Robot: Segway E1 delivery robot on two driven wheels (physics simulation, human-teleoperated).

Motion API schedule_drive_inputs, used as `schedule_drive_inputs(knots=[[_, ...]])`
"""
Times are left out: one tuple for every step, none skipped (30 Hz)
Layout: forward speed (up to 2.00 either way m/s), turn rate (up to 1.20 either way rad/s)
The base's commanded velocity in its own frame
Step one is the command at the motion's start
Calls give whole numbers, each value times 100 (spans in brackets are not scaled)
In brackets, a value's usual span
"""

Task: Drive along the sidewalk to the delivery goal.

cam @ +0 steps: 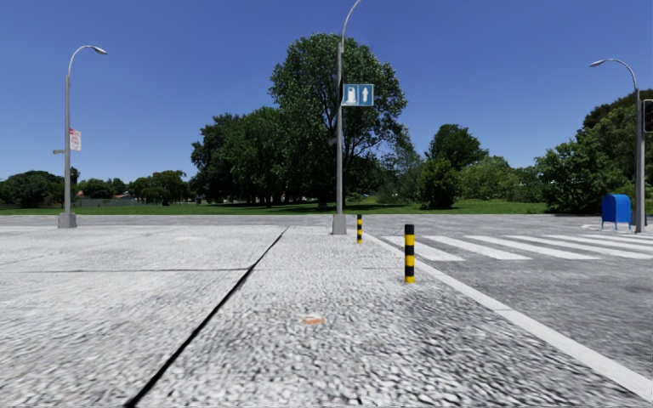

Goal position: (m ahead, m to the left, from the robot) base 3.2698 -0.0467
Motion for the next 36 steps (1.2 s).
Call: schedule_drive_inputs(knots=[[200, 0], [200, 0], [200, 0], [200, 0], [200, 0], [200, 0], [200, 0], [200, 0], [200, 0], [200, 0], [200, 0], [200, 0], [200, 0], [200, 0], [200, 0], [200, 0], [200, 0], [200, 0], [200, 0], [200, 0], [200, 0], [200, 0], [200, 0], [200, 0], [200, 0], [200, 0], [200, 0], [200, 0], [200, 0], [200, 0], [200, 0], [200, 0], [200, 4], [200, 4], [197, 8], [178, 11]])
